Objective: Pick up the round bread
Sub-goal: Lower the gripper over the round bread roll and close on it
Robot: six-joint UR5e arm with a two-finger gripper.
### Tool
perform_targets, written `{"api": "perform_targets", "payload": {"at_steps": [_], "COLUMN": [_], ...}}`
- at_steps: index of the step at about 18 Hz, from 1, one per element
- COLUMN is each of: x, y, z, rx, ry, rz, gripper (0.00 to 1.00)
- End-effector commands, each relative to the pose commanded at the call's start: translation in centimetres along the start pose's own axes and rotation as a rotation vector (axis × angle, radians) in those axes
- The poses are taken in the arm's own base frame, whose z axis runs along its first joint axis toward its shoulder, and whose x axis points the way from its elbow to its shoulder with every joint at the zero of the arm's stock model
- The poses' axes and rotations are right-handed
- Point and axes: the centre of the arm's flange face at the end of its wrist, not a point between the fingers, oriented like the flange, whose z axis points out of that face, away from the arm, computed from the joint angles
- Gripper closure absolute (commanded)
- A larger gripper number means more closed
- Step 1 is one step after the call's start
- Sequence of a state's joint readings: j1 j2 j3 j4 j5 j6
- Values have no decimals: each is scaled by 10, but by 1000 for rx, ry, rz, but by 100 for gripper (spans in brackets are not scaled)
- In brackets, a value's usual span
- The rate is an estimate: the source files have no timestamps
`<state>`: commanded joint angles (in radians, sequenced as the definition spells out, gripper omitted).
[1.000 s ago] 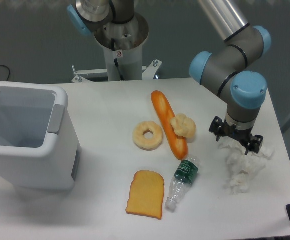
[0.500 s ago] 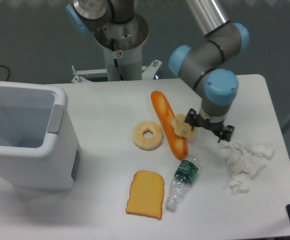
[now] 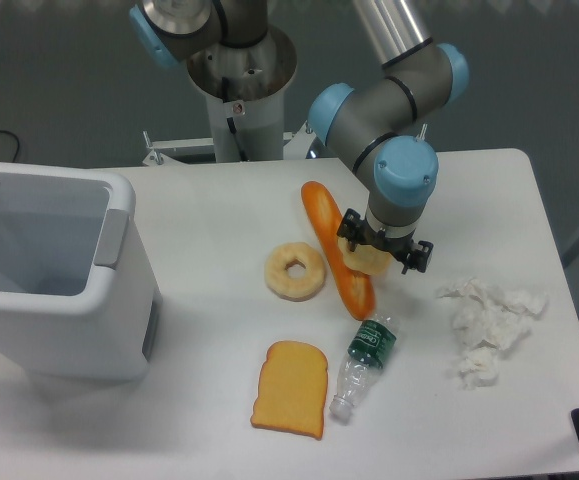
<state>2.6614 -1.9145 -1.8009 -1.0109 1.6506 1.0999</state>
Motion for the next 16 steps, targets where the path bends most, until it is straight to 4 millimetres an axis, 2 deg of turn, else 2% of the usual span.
{"api": "perform_targets", "payload": {"at_steps": [3,5,8,11,15,16], "x": [3,14,32,40,36,33], "y": [3,-1,-19,-21,-24,-23], "z": [-10,-12,-13,-1,21,25], "rx": [3,0,-2,-19,-41,-46], "ry": [5,13,10,25,51,53], "rz": [-36,-74,-80,-74,-68,-72], "gripper": [0,0,0,0,1,8]}}
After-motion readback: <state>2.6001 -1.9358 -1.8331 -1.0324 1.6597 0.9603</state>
